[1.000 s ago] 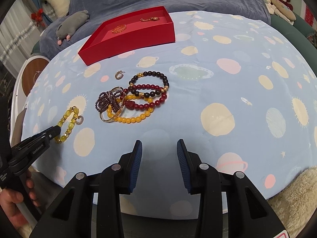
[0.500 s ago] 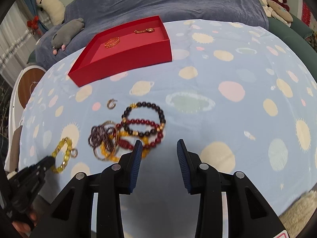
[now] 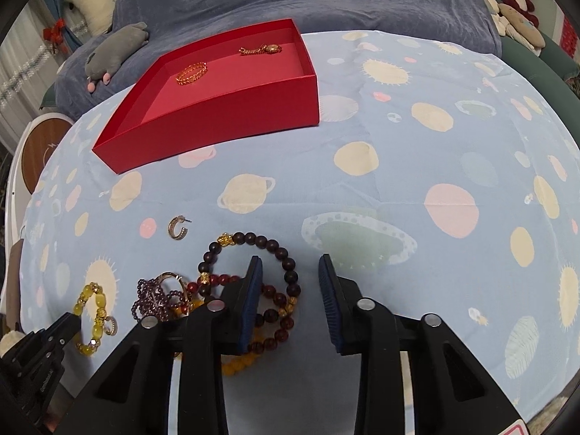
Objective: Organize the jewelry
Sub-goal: 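Grasp the yellow beaded bracelet with the left tool while the right grasps the black-red beaded bracelet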
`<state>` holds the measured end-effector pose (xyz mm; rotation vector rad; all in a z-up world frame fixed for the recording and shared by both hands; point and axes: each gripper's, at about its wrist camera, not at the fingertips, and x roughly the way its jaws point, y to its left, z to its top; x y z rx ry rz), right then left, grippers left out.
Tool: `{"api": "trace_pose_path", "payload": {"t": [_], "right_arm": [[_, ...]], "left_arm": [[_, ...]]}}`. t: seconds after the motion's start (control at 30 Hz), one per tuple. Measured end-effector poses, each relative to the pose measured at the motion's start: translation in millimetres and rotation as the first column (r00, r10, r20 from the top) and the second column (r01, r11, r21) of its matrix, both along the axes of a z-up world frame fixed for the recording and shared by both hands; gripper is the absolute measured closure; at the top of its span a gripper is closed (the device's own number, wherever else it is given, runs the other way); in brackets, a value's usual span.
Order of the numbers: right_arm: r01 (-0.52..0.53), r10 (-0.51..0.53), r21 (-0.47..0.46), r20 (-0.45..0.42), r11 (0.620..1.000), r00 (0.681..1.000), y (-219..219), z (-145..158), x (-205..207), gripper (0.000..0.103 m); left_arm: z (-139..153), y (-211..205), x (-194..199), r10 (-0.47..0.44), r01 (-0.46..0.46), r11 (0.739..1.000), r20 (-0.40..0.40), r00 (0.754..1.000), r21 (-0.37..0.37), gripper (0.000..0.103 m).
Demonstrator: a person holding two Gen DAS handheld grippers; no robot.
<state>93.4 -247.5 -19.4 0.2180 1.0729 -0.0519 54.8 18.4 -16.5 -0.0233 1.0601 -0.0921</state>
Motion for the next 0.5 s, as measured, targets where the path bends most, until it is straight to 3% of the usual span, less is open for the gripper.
{"api": "trace_pose_path", "payload": {"t": [0.2, 0.5], "right_arm": [[-0.004, 0.004, 0.002, -0.001, 1.0, 1.0, 1, -4, 0, 0.095], [0.009, -0.01, 0.027, 0.032, 1.0, 0.999, -1, 8, -15, 0.096]], "left_arm": [[0, -2, 4, 0.001, -0.002, 1.0, -0.003, 1.0, -0.01, 0.094], [7, -3, 4, 0.006, -0.006, 1.0, 0.002, 1.0, -0.027, 0.094]]}}
